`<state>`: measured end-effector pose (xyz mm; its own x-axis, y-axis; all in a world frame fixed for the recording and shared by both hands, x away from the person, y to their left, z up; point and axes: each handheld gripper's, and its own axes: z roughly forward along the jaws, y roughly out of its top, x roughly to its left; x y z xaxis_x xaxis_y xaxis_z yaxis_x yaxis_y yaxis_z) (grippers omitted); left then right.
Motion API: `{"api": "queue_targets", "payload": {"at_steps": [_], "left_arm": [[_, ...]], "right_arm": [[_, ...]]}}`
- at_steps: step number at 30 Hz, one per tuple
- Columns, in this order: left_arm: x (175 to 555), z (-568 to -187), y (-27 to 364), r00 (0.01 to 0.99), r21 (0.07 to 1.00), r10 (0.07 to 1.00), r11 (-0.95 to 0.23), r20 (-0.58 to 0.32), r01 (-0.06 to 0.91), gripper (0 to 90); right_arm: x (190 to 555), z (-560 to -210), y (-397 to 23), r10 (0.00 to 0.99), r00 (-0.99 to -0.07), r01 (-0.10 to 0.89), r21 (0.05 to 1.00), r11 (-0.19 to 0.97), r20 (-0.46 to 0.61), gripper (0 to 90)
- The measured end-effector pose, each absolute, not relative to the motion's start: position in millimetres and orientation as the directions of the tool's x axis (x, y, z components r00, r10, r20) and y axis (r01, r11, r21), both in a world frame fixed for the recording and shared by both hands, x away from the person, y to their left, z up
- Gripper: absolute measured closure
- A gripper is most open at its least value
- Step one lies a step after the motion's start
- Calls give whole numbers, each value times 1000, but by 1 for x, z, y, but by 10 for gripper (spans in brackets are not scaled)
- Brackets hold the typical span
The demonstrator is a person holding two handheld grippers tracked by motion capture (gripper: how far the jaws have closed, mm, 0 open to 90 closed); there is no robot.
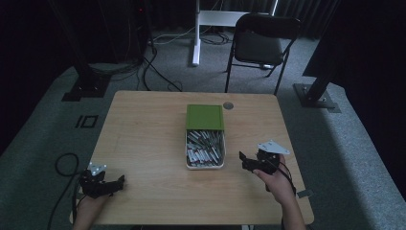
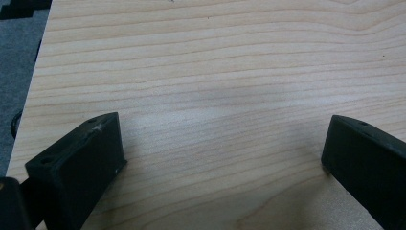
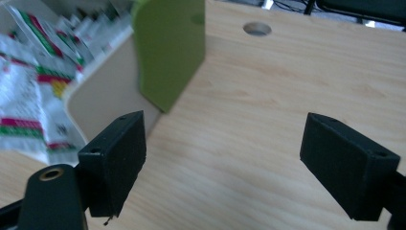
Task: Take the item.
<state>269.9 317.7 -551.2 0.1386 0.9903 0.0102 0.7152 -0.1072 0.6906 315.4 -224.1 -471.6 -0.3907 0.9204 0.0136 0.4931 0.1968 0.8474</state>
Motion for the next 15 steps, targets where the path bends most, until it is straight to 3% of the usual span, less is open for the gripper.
{"api": "queue_targets", "payload": {"at_steps": [15], "left_arm": [[270, -551, 318, 139, 690, 990, -107, 10, 715, 15]], "right_arm": [[325, -446, -181, 873, -487, 426, 874, 233, 5, 173]]}}
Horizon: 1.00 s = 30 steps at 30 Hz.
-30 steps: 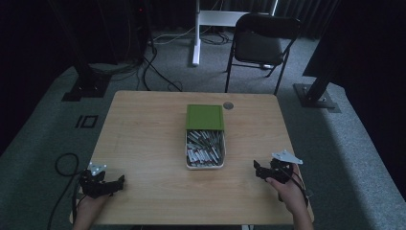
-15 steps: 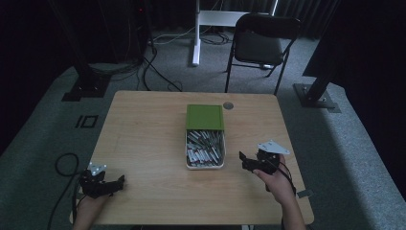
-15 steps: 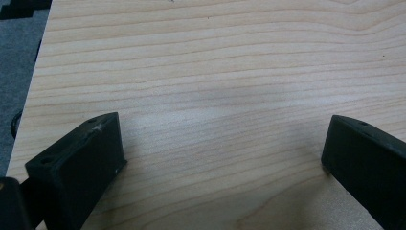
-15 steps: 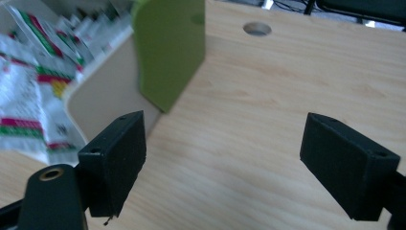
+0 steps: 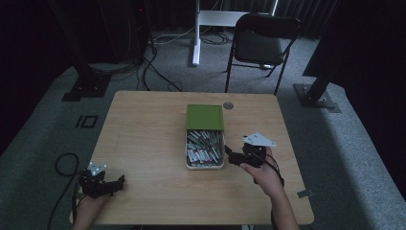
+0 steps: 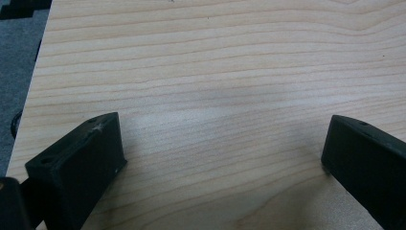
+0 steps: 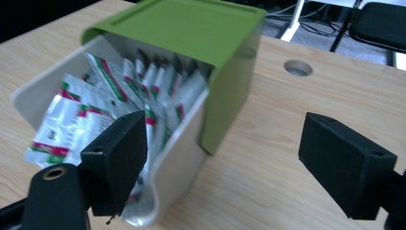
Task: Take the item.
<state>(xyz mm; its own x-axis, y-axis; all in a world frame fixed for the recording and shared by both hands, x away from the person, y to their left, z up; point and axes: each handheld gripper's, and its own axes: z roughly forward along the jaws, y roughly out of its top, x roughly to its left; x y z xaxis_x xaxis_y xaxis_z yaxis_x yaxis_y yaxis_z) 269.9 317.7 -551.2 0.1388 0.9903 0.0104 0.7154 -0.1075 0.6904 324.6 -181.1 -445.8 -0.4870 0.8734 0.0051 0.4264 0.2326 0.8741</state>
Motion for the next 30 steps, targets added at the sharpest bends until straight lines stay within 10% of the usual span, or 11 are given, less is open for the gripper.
{"api": "queue_targets", "payload": {"at_steps": [16, 30], "left_arm": [[270, -551, 318, 138, 691, 990, -106, 10, 715, 15], [270, -551, 318, 138, 691, 990, -107, 10, 715, 15]], "right_arm": [[323, -446, -136, 810, -586, 396, 872, 289, -2, 254], [322, -468, -125, 774, -633, 388, 860, 332, -13, 707]]}}
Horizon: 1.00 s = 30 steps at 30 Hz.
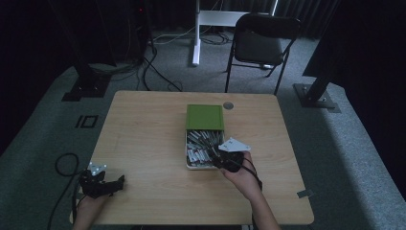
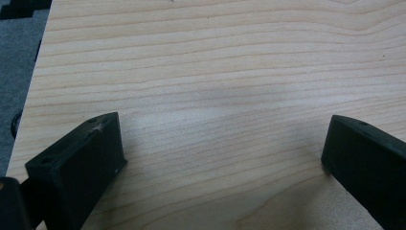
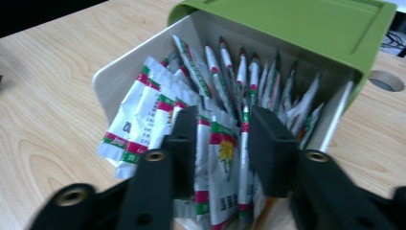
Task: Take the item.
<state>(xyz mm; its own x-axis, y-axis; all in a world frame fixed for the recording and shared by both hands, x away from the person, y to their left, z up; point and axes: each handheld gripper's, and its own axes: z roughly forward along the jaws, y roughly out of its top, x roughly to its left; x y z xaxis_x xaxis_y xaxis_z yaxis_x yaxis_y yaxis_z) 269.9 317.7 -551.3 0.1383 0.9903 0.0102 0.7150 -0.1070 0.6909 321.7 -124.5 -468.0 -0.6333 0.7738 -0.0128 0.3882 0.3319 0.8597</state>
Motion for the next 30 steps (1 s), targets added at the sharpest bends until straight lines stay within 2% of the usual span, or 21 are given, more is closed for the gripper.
{"api": "queue_targets", "payload": {"at_steps": [4, 10, 16, 24, 30], "left_arm": [[270, -551, 318, 139, 691, 990, -107, 10, 715, 14], [270, -551, 318, 139, 691, 990, -107, 10, 715, 15], [270, -551, 318, 139, 690, 990, -107, 10, 715, 14], [270, -551, 318, 140, 690, 990, -109, 12, 716, 14], [270, -551, 318, 140, 689, 990, -110, 12, 716, 15]], "right_arm": [[322, -472, -124, 781, -623, 396, 851, 345, -27, 792], [320, -479, -120, 774, -633, 419, 837, 351, -7, 786], [320, -487, -115, 788, -612, 425, 811, 401, -69, 811], [320, -497, -106, 806, -574, 420, 795, 438, -141, 781], [320, -503, -103, 819, -552, 424, 792, 439, -158, 781]]}}
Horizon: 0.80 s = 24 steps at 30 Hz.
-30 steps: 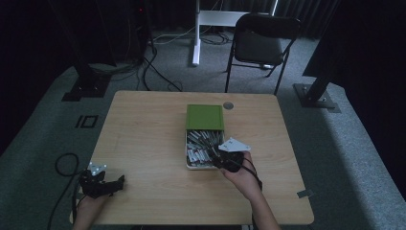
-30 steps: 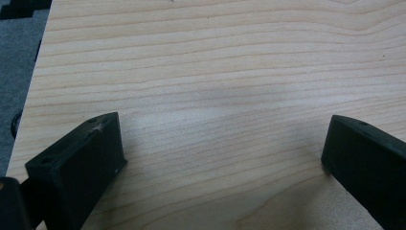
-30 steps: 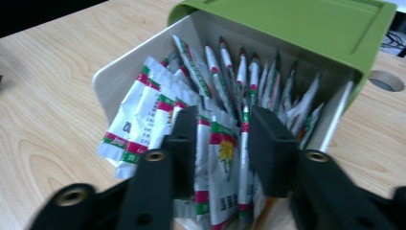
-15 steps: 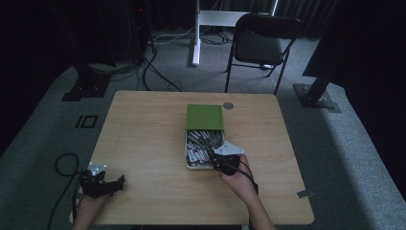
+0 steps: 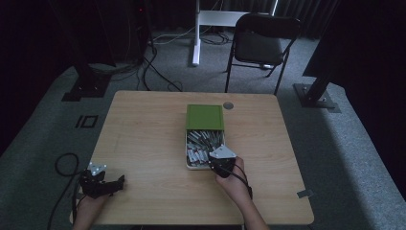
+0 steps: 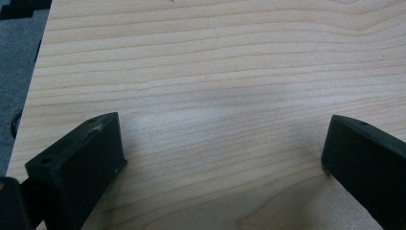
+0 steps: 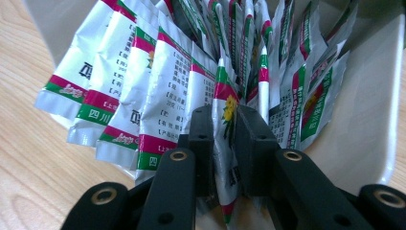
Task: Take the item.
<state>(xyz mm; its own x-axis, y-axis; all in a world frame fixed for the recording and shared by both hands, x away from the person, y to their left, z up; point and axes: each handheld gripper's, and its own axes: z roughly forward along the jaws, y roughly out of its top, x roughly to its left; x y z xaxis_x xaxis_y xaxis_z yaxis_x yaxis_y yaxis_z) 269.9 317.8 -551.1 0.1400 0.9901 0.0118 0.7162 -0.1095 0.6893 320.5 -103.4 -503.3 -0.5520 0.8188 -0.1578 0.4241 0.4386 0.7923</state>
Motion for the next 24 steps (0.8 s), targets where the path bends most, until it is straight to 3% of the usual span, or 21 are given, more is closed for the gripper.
{"api": "queue_targets", "payload": {"at_steps": [5, 24], "left_arm": [[270, -551, 318, 140, 689, 990, -109, 12, 716, 15], [270, -551, 318, 139, 690, 990, -108, 11, 715, 14]], "right_arm": [[322, -503, -102, 834, -522, 438, 783, 442, -178, 873], [319, -464, -110, 834, -547, 423, 838, 346, -68, 886]]}}
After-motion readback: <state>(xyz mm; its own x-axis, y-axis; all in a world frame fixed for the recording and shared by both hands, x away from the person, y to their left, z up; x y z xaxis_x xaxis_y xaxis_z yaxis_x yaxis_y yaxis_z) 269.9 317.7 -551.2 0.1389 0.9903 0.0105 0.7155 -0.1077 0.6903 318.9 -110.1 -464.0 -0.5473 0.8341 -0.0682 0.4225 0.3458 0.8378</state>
